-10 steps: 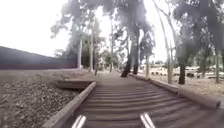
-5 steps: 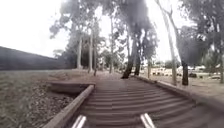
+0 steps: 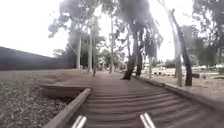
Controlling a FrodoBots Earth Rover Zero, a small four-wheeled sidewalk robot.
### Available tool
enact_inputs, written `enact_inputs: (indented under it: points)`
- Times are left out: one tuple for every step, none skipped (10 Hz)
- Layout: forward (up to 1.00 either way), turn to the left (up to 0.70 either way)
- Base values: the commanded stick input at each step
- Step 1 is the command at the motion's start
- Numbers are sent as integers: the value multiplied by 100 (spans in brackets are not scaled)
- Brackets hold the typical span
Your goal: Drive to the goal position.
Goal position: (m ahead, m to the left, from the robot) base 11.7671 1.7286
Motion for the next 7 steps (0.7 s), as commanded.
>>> enact_inputs:
  points:
    - [100, 0]
    - [100, 0]
    - [100, 0]
    - [100, 0]
    - [100, 0]
    - [100, 0]
    - [100, 0]
